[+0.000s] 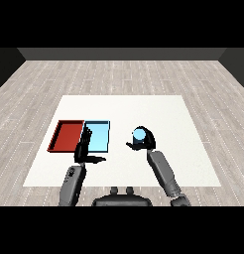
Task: Pick the blue can and put it in the blue box
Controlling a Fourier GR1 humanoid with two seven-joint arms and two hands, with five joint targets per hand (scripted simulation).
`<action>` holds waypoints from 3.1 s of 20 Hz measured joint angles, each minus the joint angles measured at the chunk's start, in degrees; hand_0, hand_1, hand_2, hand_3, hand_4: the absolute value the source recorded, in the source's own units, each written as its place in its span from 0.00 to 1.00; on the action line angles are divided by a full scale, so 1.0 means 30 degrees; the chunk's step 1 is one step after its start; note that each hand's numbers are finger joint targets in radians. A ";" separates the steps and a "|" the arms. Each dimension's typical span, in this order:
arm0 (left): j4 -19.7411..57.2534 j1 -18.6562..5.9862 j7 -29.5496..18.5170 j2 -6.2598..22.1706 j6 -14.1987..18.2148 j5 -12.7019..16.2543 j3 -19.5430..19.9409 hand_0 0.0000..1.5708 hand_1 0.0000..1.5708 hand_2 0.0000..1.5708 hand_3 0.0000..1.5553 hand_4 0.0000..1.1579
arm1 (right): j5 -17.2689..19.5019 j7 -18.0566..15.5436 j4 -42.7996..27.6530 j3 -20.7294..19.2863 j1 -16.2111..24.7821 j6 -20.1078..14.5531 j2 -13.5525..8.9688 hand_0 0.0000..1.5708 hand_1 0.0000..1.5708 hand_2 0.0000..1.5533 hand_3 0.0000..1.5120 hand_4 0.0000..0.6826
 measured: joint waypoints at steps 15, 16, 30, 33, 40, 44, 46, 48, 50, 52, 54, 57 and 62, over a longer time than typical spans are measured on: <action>0.1465 -0.1926 0.1549 -0.0087 0.1754 0.0731 -0.2705 0.00 0.00 0.00 0.00 0.00 | 0.0204 0.0203 -0.0977 0.0545 -0.1290 -0.0376 0.0392 0.91 0.91 0.92 0.93 0.97; 0.1760 -0.1984 0.1344 -0.0089 0.1747 0.0608 -0.2804 0.00 0.00 0.00 0.00 0.00 | 0.0165 0.0544 -0.1223 0.0794 -0.1379 -0.0669 0.0401 0.91 0.91 0.93 0.93 0.97; 0.5423 -0.4771 0.1060 -0.0098 0.4363 0.2096 -0.5325 0.00 0.00 0.00 0.00 0.00 | -0.0250 0.1033 -0.1397 0.1370 -0.2466 -0.0843 0.0254 0.89 0.89 0.93 0.93 0.98; 0.6360 -0.5469 0.1055 -0.0098 0.4794 0.2464 -0.5621 0.00 0.00 0.00 0.00 0.00 | -0.0482 0.0592 -0.1135 0.2044 -0.2464 -0.1165 0.0347 0.89 0.89 0.93 0.93 0.99; 0.6802 -0.5848 0.1097 -0.0099 0.5428 0.3078 -0.6589 0.00 0.00 0.00 0.00 0.00 | -0.0911 0.0138 -0.1382 0.3439 -0.2231 -0.1761 0.0419 0.89 0.89 0.93 0.93 0.98; 0.7543 -0.6529 0.0858 -0.0099 0.5736 0.3809 -0.7069 0.00 0.00 0.00 0.00 0.00 | -0.0906 -0.0396 -0.0615 0.3235 -0.2574 -0.1318 0.0393 0.89 0.89 0.92 0.92 0.96; 0.7788 -0.6667 0.0600 -0.0099 0.5821 0.4055 -0.7313 0.00 0.00 0.00 0.00 0.00 | -0.0627 -0.0434 -0.1007 0.3361 -0.2099 -0.1076 0.0405 0.89 0.89 0.92 0.92 0.95; 0.7974 -0.6876 0.0438 -0.0099 0.6048 0.4409 -0.7715 0.00 0.00 0.00 0.00 0.00 | -0.0457 0.0306 -0.1942 0.3549 -0.1975 -0.1373 0.0416 0.90 0.90 0.92 0.92 0.96; 0.8197 -0.7030 0.0349 -0.0099 0.6033 0.4441 -0.7701 0.00 0.00 0.00 0.00 0.00 | -0.0656 0.0314 -0.1676 0.3642 -0.2255 -0.1412 0.0423 0.91 0.91 0.92 0.92 0.92; 0.8479 -0.6922 0.0037 -0.0099 0.6053 0.4485 -0.7812 0.00 0.00 0.00 0.00 0.00 | -0.0880 0.0532 -0.1810 0.4373 -0.2400 -0.2007 0.0428 0.91 0.91 0.92 0.92 0.90; 0.8476 -0.7067 0.0066 -0.0100 0.6208 0.4537 -0.8041 0.00 0.00 0.00 0.00 0.00 | -0.1059 0.0829 -0.1810 0.4435 -0.2758 -0.2057 0.0366 0.90 0.90 0.93 0.92 0.92; 0.7749 -0.6947 0.0619 -0.0099 0.6141 0.4438 -0.7997 0.00 0.00 0.00 0.00 0.00 | -0.1076 0.0610 -0.1578 0.4991 -0.2874 -0.2473 0.0398 0.89 0.89 0.93 0.92 0.91; 0.8557 -0.7575 0.0165 -0.0032 0.7216 0.3603 -0.8492 0.08 0.08 0.29 0.00 0.52 | -0.1058 0.0792 -0.1606 0.5855 -0.3227 -0.2855 0.0393 0.89 0.89 0.93 0.92 0.89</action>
